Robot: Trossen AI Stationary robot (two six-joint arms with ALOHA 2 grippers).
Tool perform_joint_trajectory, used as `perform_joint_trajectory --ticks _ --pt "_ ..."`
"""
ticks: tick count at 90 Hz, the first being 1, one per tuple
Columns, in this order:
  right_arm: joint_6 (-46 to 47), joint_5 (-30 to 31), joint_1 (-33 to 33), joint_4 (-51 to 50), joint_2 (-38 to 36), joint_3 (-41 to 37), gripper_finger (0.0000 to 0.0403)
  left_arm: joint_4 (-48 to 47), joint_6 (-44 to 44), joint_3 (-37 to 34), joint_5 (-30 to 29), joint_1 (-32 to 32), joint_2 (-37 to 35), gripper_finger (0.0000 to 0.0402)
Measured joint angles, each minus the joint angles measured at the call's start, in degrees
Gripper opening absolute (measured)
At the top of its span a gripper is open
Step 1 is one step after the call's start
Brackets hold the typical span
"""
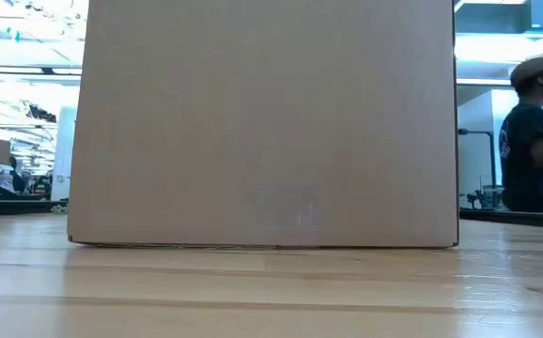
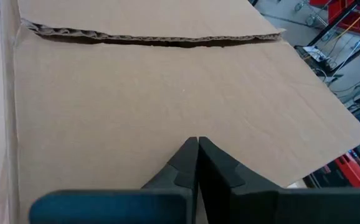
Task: Wrap mug
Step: Close the brown cardboard box
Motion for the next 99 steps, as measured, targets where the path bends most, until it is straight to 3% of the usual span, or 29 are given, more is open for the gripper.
perform_joint_trajectory --ticks 47,63,72,83,99 --pt "4.0 0.2 0.3 0.9 0.0 0.0 0.0 0.1 0.0 0.0 0.0 0.0 0.0 0.0" --pt "-1.0 -0.5 0.3 3.2 0.2 1.0 0.0 1.0 -2.6 0.0 0.1 0.0 0.0 0.0" --pt "-4.5 -3.2 -0.1 5.7 0.2 1.7 0.0 1.8 -2.7 0.0 -0.3 0.1 0.1 0.0" --pt "-9.5 -11.6 -2.8 11.8 0.5 1.7 0.0 3.2 -2.6 0.0 -0.5 0.2 0.1 0.0" --pt "-15.7 -19.1 -8.5 24.1 0.8 -0.8 0.0 4.7 -2.6 0.0 -0.8 0.3 0.1 0.0"
